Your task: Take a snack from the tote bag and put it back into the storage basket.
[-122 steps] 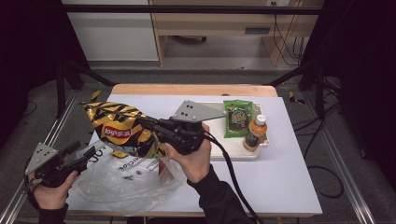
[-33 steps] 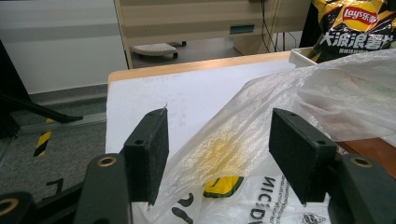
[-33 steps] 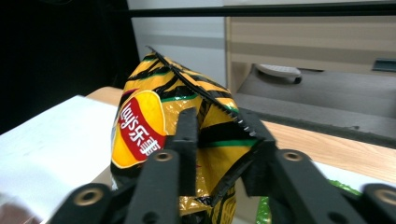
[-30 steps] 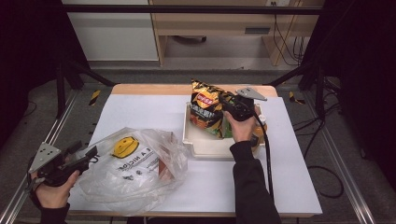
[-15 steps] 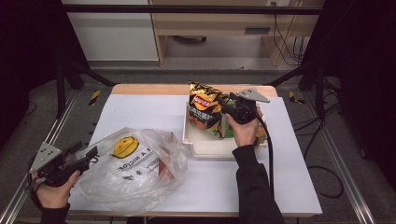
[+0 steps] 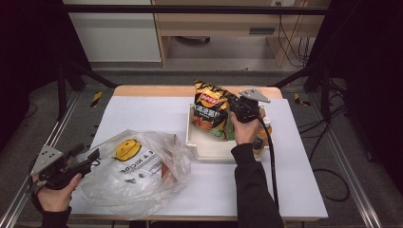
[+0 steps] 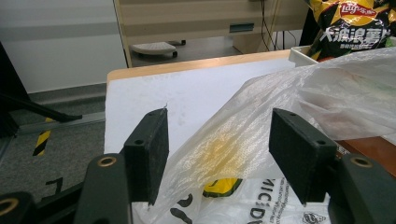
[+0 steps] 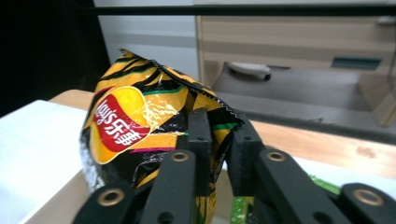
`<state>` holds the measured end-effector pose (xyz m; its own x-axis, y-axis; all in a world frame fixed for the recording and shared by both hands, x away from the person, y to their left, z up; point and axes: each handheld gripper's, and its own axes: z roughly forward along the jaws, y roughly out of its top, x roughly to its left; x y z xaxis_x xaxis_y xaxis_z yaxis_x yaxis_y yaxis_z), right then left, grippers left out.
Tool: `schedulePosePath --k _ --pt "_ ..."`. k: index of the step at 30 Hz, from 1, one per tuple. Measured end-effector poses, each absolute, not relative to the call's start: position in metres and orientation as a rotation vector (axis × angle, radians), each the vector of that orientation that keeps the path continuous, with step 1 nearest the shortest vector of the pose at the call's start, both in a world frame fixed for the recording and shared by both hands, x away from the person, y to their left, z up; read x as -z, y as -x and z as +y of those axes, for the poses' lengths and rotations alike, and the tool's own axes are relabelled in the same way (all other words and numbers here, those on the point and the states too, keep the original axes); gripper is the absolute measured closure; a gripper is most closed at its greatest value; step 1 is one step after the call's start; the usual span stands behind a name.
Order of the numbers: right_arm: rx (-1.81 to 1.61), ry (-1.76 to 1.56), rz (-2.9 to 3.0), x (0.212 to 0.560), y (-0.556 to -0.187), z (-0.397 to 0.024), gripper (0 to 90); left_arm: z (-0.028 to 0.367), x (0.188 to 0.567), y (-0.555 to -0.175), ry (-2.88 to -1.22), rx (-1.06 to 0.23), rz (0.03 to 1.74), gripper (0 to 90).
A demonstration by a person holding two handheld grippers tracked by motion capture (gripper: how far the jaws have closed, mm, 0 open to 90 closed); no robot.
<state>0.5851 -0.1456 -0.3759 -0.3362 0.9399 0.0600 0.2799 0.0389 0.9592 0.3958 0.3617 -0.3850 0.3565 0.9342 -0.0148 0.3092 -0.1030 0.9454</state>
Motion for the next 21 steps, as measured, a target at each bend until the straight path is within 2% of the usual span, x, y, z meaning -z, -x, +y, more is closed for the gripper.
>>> schedulePosePath --k 3,11,16,17,21 --pt "-1.309 -1.241 1.668 0.377 -0.587 -0.145 75.7 0.361 0.385 -0.396 -1.631 -0.790 1.133 37.5" --pt "-1.353 -1.215 1.644 0.365 -0.574 -0.149 48.0 0.360 0.384 -0.395 -1.631 -0.793 1.131 37.6" --pt "-1.366 -1.165 1.681 0.355 -0.556 -0.147 37.7 0.360 0.384 -0.395 -1.629 -0.794 1.131 37.7" --pt "-1.366 -1.166 1.689 0.353 -0.552 -0.147 36.3 0.360 0.384 -0.395 -1.628 -0.795 1.131 37.7" --pt "-1.396 -1.157 1.703 0.358 -0.534 -0.146 43.1 0.360 0.384 -0.394 -1.626 -0.795 1.130 37.7"
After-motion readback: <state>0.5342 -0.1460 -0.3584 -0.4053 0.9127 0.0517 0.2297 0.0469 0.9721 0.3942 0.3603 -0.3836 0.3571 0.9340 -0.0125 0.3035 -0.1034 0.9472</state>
